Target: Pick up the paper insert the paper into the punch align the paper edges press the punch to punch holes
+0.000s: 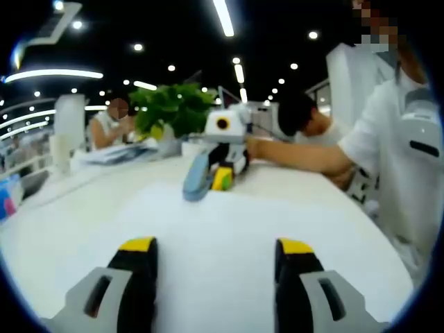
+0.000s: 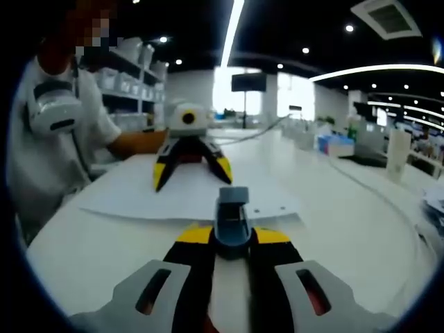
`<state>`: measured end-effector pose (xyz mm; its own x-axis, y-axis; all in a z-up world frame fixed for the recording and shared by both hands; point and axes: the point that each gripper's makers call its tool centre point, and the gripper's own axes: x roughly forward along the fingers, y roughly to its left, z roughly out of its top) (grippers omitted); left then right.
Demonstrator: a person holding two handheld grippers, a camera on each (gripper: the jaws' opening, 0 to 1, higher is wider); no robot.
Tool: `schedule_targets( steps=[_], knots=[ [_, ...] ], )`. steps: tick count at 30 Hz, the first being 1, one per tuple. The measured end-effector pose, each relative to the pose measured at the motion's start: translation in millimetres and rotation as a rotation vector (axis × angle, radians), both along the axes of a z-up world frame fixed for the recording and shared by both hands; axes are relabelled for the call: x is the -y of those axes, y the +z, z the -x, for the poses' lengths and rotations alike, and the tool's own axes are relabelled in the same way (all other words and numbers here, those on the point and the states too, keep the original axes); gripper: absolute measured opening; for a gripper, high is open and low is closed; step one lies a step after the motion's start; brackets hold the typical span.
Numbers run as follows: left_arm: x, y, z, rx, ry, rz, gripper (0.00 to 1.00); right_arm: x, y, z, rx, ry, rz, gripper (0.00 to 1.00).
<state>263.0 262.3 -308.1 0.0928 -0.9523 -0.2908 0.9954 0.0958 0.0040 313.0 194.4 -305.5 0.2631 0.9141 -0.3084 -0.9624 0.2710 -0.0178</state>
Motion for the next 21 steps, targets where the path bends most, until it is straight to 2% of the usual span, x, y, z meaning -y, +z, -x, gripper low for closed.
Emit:
schedule_targets(
  steps=[5,9,11,13,15,18,21],
  knots=[
    [-1.2,0.3,-3.1,-0.001,-0.001,0.003,0.69,2.5,-1.7,-2.1,-0.007,-0.02,0.009,0.3],
    [-7.5,0.7,-15.3,0.0,-0.001,0.001,0.69,5.9,-1.9,0.3,-0.016,-0.036,0.007,0.31],
    [-11.4,1.6,-20.0,-0.003,-0.007,0.0,0.7,8.0,-0.9,1.5,-0.021,-0.05,-0.001,0.35],
    [-14.9,8.7,-25.3,-0.022,-0.003,0.033,0.71,10.0,1.5,2.6,-0.037,-0.081,-0.02,0.39],
    [-16.7,20.9,-28.5,-0.069,0.001,0.098,0.73,14.5,4.3,4.7,-0.036,-0.114,-0.036,0.38],
    [-20.5,27.2,-33.6,-0.083,0.006,0.127,0.73,18.4,9.2,11.5,-0.06,-0.145,-0.069,0.36],
    [-23.9,33.3,-42.7,-0.093,0.019,0.153,0.73,23.1,23.1,29.3,-0.068,-0.201,-0.134,0.38]
  ],
)
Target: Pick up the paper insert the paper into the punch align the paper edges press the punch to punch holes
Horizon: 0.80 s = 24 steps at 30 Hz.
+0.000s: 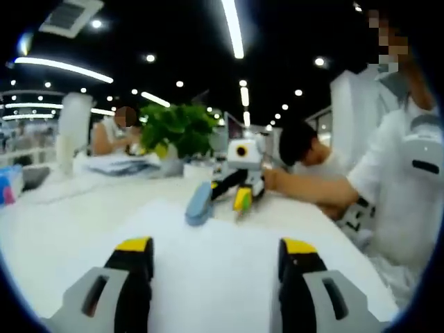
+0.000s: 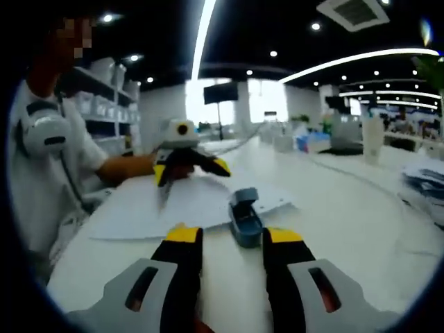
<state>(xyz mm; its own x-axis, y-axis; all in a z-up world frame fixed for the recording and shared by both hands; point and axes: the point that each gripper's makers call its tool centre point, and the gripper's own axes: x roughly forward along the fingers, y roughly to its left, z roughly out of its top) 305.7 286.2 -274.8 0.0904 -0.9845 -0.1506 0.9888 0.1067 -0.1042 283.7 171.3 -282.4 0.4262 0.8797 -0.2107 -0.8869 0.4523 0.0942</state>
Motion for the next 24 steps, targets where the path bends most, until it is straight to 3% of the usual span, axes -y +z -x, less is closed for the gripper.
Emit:
schedule_targets(
  steps=[2,6,10,14,16,17,20,23,24],
  knots=[
    [-0.1,1.2,-1.8,-0.001,0.001,0.005,0.73,2.4,11.2,7.0,0.007,-0.04,-0.052,0.38],
    [0.5,1.7,-0.7,0.005,0.004,0.003,0.73,25.0,28.0,9.6,0.063,-0.215,-0.155,0.4],
    [1.7,2.8,-0.1,0.012,0.008,0.005,0.73,42.5,38.8,0.2,0.103,-0.436,-0.214,0.41],
    [0.2,6.2,-1.0,0.004,0.019,0.02,0.73,53.8,44.5,-15.6,0.125,-0.599,-0.254,0.41],
    [-0.1,10.6,-1.2,-0.002,0.024,0.038,0.73,63.3,39.4,-22.7,0.119,-0.685,-0.236,0.42],
    [0.4,13.9,-1.5,-0.014,0.033,0.056,0.72,68.6,30.1,-25.2,0.107,-0.727,-0.19,0.42],
    [2.7,19.1,-7.4,-0.012,0.059,0.062,0.72,72.2,11.4,-26.6,0.04,-0.784,-0.113,0.44],
    [15.9,27.0,-9.6,0.025,0.052,0.035,0.72,71.9,8.4,-28.4,0.07,-0.804,-0.051,0.43],
    [21.6,28.2,-10.9,0.059,0.044,0.015,0.72,71.1,10.5,-27.6,0.077,-0.802,-0.064,0.42]
  ],
)
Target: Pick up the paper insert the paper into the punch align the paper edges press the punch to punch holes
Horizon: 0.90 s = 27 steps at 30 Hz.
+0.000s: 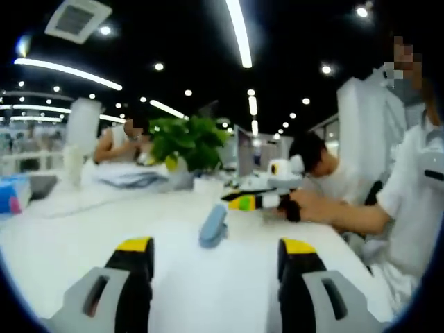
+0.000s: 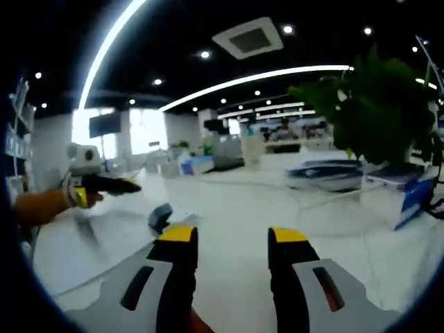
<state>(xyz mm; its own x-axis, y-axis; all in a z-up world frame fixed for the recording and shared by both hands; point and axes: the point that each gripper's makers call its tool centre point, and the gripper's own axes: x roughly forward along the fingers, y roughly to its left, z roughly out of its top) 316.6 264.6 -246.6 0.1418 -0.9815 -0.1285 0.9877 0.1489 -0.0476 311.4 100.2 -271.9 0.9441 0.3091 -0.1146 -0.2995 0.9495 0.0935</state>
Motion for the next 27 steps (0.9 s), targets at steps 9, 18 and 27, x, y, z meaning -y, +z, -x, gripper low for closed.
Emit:
schedule_targets(
  steps=[9,18,27],
  knots=[
    [78.8,-12.1,4.6,0.119,-0.135,-0.136,0.7,0.0,-1.7,1.8,-0.003,0.021,-0.048,0.45],
    [111.9,-12.8,-5.1,0.117,-0.175,-0.069,0.63,5.0,-6.1,2.2,-0.029,0.011,-0.083,0.44],
    [108.7,-30.9,7.2,0.052,-0.24,-0.05,0.64,6.0,-15.2,0.5,-0.056,-0.028,0.059,0.44]
  ],
)
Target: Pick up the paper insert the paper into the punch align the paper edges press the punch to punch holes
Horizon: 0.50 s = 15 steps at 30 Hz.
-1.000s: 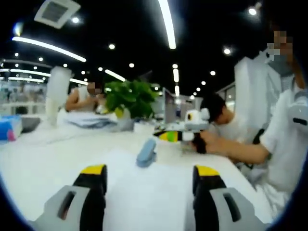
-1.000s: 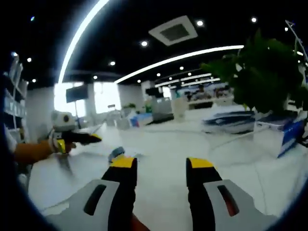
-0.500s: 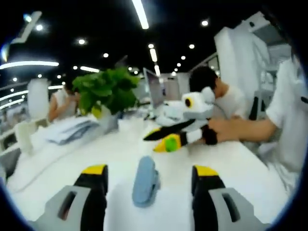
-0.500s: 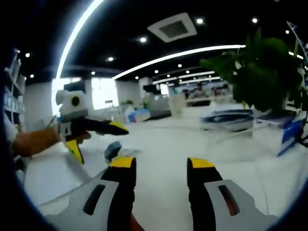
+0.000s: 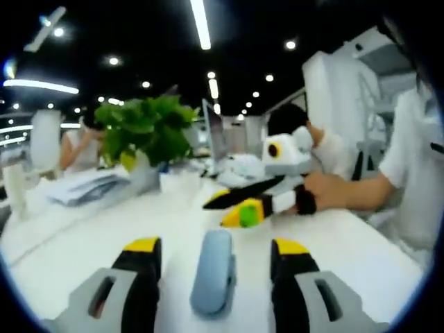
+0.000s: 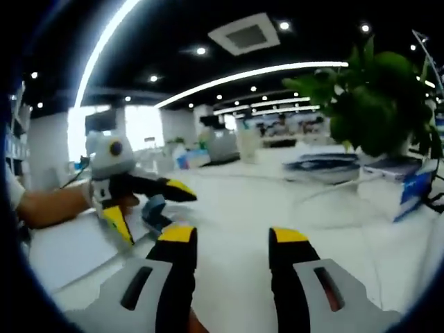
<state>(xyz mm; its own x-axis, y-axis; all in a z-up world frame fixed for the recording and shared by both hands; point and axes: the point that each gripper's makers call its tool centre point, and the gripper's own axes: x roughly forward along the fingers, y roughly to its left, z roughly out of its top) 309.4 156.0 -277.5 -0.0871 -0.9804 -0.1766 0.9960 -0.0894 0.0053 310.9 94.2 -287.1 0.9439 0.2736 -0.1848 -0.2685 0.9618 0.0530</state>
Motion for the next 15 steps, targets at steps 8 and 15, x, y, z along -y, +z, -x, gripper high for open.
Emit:
schedule_targets(
  steps=[8,15],
  knots=[
    [2.4,-14.6,3.7,0.043,-0.004,-0.059,0.65,-12.5,-6.2,-8.5,-0.024,-0.058,0.111,0.43],
    [2.2,-11.3,0.4,0.035,0.0,-0.042,0.62,-27.6,-10.4,-18.2,-0.042,-0.052,0.15,0.42]
  ],
)
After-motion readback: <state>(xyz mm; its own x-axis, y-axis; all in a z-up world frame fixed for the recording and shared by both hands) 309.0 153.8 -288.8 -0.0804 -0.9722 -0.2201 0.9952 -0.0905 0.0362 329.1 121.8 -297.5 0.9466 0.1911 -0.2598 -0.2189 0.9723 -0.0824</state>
